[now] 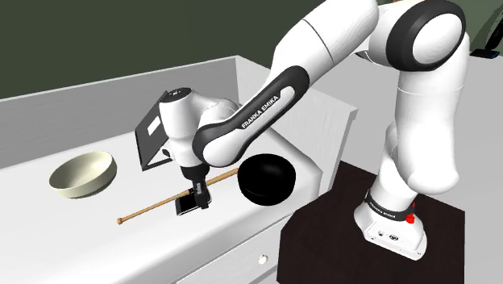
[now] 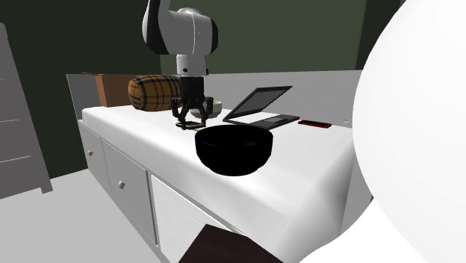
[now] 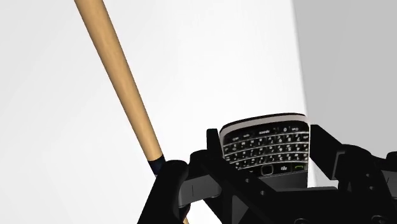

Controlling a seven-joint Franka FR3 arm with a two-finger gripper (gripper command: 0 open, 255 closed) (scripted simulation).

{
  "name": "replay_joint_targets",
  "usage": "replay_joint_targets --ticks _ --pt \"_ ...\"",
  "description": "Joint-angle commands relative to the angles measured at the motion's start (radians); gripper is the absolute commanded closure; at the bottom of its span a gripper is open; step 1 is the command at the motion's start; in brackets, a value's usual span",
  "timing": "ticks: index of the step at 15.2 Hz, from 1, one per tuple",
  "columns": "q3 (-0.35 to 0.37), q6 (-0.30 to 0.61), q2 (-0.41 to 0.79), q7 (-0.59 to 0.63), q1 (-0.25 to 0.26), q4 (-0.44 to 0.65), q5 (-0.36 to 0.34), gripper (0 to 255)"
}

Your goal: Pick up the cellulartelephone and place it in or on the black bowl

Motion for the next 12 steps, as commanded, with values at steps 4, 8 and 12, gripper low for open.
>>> replay_joint_targets --ticks 4,8,12 --pt "0.004 -0.059 -0.035 -0.010 -0.004 0.026 0.015 255" --pt "0.007 -0.108 -0.058 -0.016 -0.007 0.052 0.025 255" --pt "0.009 -0.157 -0.079 -0.021 -0.008 0.082 0.034 255"
